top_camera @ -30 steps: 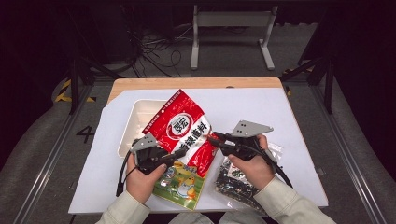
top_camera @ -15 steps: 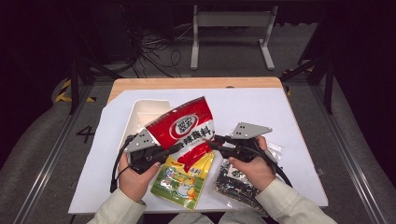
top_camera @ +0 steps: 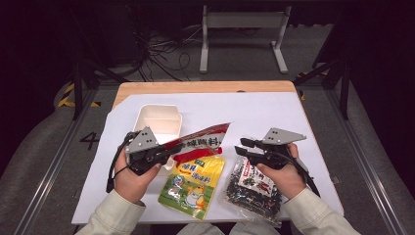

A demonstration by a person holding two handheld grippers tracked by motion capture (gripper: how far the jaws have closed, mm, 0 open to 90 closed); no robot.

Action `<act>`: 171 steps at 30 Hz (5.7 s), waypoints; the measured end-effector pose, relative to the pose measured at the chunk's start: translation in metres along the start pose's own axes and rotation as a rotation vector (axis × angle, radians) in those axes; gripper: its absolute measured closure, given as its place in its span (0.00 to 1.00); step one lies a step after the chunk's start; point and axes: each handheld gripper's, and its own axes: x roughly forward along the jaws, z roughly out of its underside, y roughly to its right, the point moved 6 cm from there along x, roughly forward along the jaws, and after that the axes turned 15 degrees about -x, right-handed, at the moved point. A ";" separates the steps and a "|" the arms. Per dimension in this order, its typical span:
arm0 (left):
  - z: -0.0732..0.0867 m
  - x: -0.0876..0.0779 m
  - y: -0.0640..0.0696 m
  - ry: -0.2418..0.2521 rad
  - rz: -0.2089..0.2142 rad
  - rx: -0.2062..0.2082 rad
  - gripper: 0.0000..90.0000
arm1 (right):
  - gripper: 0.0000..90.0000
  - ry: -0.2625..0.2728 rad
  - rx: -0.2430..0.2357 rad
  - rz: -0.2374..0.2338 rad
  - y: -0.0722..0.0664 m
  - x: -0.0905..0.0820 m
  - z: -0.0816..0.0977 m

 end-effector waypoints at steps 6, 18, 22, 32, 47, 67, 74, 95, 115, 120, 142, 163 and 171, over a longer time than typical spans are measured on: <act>-0.008 -0.006 -0.007 -0.013 -0.009 0.015 1.00 | 0.69 -0.014 0.004 0.011 0.009 -0.010 0.010; -0.024 -0.018 -0.031 -0.022 -0.038 0.031 1.00 | 0.67 -0.071 -0.033 0.026 0.018 -0.025 0.031; -0.032 -0.021 -0.045 -0.016 -0.065 0.037 1.00 | 0.66 -0.087 -0.027 0.036 0.021 -0.029 0.039; -0.042 -0.023 -0.075 -0.024 -0.107 0.056 1.00 | 0.66 -0.089 -0.002 0.083 0.031 -0.046 0.046; -0.054 -0.017 -0.118 -0.005 -0.160 0.029 1.00 | 0.65 -0.082 0.048 0.121 0.038 -0.065 0.055; -0.056 0.007 -0.172 -0.016 -0.235 -0.001 1.00 | 0.63 -0.075 0.114 0.155 0.037 -0.085 0.069; -0.056 0.017 -0.176 -0.044 -0.256 0.029 1.00 | 0.63 -0.075 0.112 0.155 0.037 -0.086 0.070; -0.051 0.059 -0.176 -0.067 -0.279 0.150 0.94 | 0.62 -0.072 0.115 0.145 0.035 -0.085 0.072; -0.029 0.059 -0.196 -0.222 -0.410 -0.017 0.99 | 0.61 -0.080 0.119 0.136 0.033 -0.081 0.073; -0.025 0.059 -0.198 -0.253 -0.438 -0.063 1.00 | 0.61 -0.080 0.120 0.136 0.033 -0.082 0.074; -0.028 0.034 -0.176 -0.119 -0.433 -0.162 0.39 | 0.61 -0.078 0.119 0.149 0.037 -0.082 0.073; -0.009 -0.010 -0.091 -0.028 -0.229 -0.149 0.26 | 0.58 -0.141 0.151 0.171 0.047 -0.088 0.079; 0.005 -0.008 -0.068 -0.066 -0.158 -0.149 0.26 | 0.57 -0.189 0.180 0.180 0.051 -0.089 0.085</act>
